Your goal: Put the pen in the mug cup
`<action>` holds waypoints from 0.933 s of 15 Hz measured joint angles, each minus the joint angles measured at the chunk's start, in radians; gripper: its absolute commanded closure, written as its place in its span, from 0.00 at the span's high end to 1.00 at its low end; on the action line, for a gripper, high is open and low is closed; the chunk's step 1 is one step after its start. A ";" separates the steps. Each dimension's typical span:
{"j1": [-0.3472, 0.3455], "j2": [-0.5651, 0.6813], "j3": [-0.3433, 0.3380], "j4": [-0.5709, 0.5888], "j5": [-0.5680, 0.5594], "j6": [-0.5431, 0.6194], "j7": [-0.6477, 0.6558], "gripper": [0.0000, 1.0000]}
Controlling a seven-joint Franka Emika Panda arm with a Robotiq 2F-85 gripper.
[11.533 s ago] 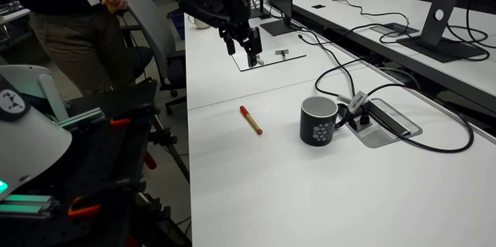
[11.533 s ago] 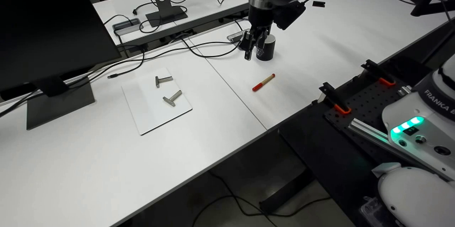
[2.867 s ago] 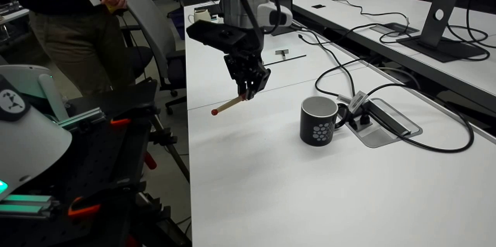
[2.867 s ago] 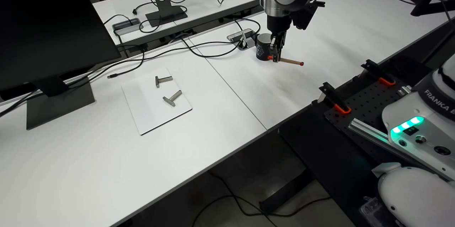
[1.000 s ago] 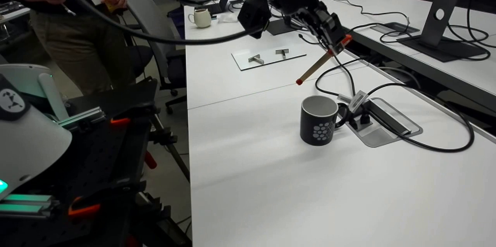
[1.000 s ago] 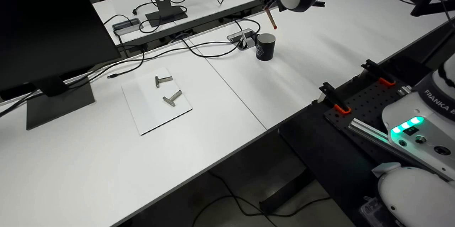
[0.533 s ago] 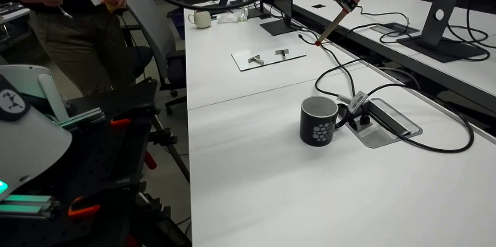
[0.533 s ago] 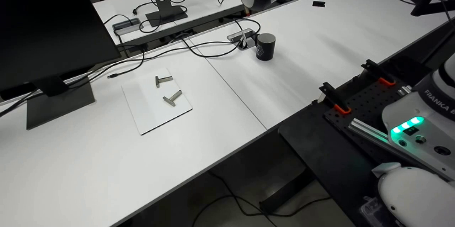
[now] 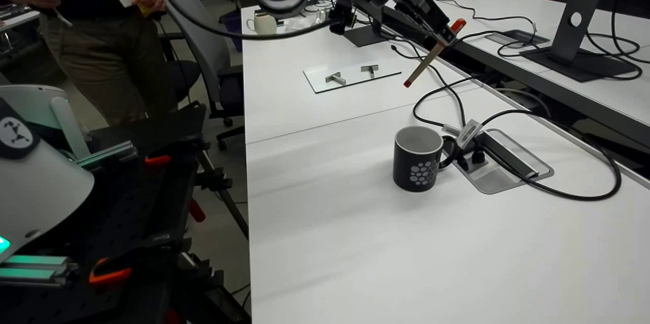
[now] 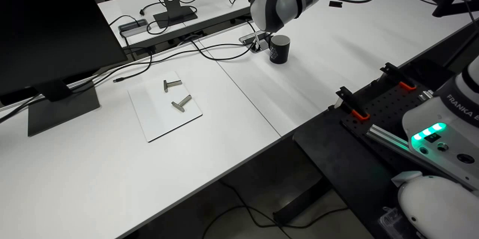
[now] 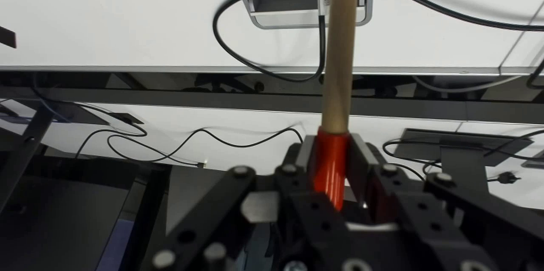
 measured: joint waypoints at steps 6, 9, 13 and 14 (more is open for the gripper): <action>0.046 0.091 -0.026 -0.031 0.163 0.000 0.005 0.08; 0.060 0.140 -0.024 -0.032 0.231 0.000 0.012 0.08; 0.083 0.194 -0.020 -0.030 0.309 0.000 0.030 0.08; 0.089 0.202 -0.018 -0.027 0.325 0.001 0.039 0.08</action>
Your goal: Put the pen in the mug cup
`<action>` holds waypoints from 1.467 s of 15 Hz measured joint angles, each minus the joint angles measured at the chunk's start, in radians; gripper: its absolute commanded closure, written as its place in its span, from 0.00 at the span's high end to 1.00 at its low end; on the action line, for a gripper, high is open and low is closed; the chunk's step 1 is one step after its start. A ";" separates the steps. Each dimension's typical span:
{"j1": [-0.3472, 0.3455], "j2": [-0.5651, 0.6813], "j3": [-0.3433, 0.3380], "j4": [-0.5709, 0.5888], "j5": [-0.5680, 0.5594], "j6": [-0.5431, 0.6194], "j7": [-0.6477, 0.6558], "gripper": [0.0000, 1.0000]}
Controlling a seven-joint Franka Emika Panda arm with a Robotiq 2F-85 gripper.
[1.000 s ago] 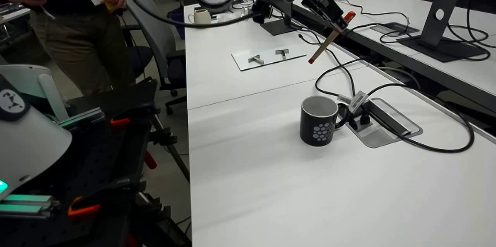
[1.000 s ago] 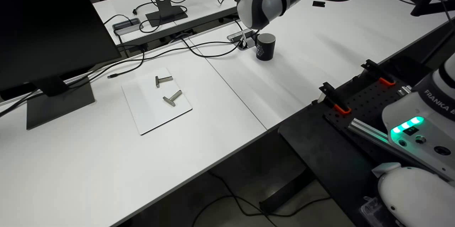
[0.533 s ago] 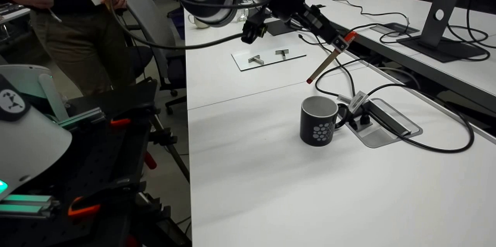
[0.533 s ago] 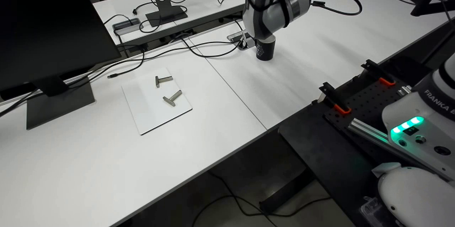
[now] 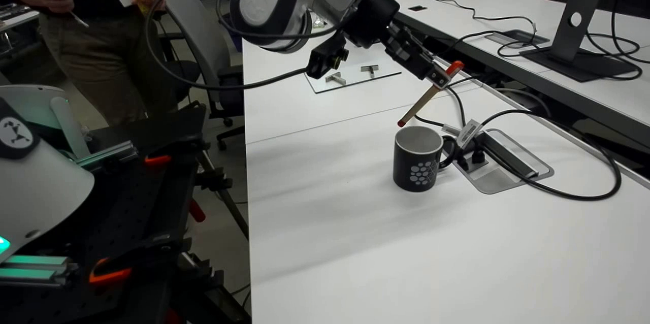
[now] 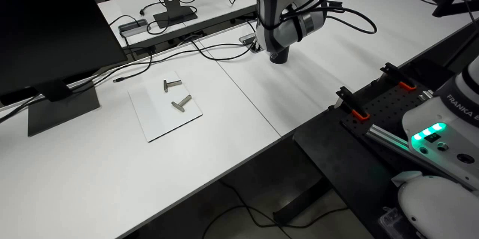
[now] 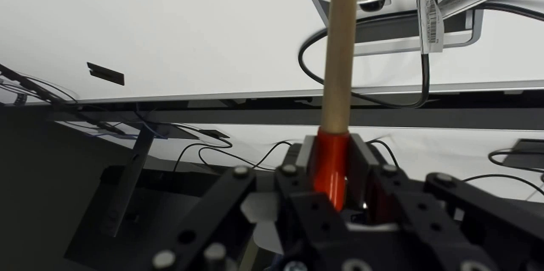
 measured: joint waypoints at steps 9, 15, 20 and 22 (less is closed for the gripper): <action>0.072 0.025 -0.012 0.067 0.018 0.000 0.178 0.08; 0.071 0.054 -0.031 0.049 0.018 -0.001 0.220 0.08; 0.068 0.063 -0.045 0.013 0.017 -0.001 0.225 0.08; 0.065 0.068 -0.045 0.006 0.016 -0.001 0.227 0.08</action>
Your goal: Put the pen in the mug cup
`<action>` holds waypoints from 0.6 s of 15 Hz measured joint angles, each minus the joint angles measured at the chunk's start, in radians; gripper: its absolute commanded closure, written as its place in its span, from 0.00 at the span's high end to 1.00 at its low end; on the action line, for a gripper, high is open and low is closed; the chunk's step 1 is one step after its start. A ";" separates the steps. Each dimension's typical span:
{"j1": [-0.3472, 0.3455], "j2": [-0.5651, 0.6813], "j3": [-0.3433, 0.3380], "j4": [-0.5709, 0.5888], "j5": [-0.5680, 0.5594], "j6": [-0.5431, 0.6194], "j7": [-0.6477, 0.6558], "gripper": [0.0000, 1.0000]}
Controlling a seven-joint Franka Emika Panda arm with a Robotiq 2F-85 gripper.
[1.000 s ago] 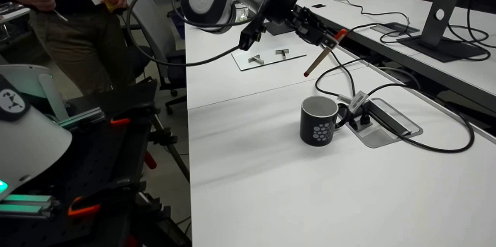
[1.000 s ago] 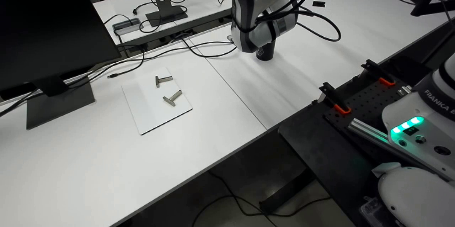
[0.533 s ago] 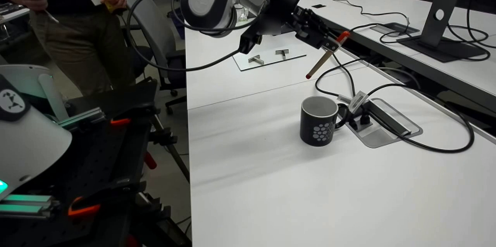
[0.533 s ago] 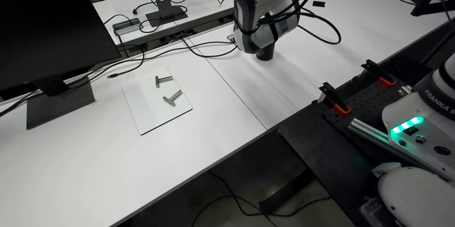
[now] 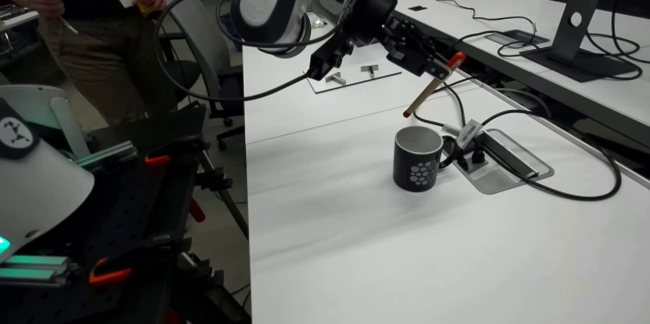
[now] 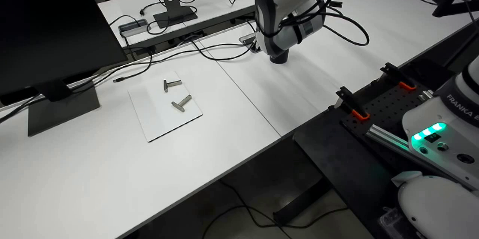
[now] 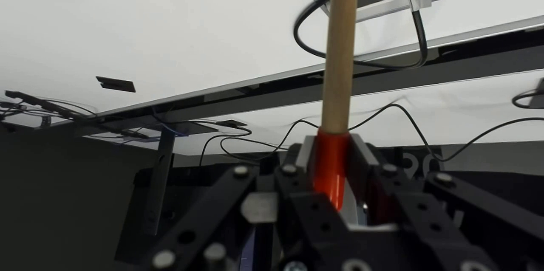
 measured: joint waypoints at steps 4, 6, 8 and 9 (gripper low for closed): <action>-0.004 0.005 0.000 0.000 -0.010 0.000 0.011 0.69; -0.004 0.005 0.000 0.001 -0.016 0.000 0.016 0.82; -0.004 0.005 0.000 0.001 -0.018 0.000 0.019 0.95; -0.004 0.005 0.000 0.001 -0.019 0.000 0.021 0.99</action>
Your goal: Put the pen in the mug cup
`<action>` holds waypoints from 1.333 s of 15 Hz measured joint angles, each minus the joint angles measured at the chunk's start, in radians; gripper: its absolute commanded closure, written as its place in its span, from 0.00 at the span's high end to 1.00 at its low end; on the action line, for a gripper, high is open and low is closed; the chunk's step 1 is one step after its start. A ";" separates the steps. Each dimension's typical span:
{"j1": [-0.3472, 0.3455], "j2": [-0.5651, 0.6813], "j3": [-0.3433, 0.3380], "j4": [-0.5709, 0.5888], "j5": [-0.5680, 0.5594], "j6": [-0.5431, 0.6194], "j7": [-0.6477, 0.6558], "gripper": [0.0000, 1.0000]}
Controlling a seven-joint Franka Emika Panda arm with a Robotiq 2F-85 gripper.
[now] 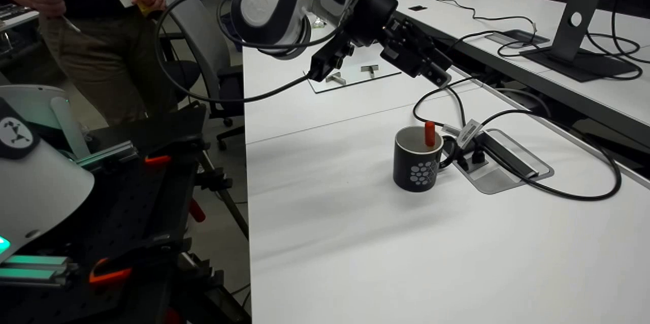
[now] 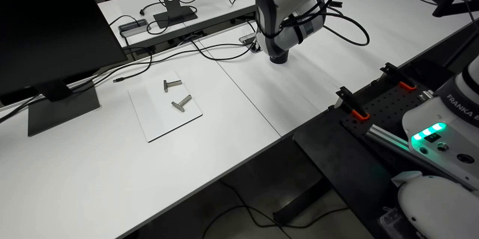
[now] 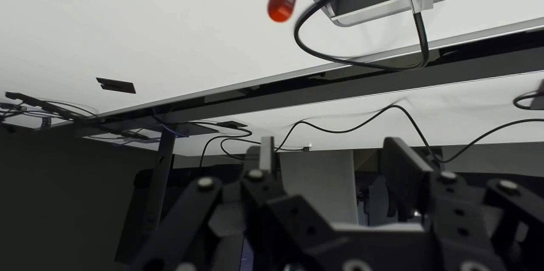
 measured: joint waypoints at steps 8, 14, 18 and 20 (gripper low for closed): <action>0.011 -0.001 -0.008 0.007 -0.042 0.000 0.010 1.00; 0.045 -0.090 -0.036 0.028 -0.364 0.002 0.009 1.00; 0.040 -0.227 -0.037 0.029 -0.599 0.002 0.009 1.00; 0.018 -0.315 -0.006 0.033 -0.607 0.002 -0.087 1.00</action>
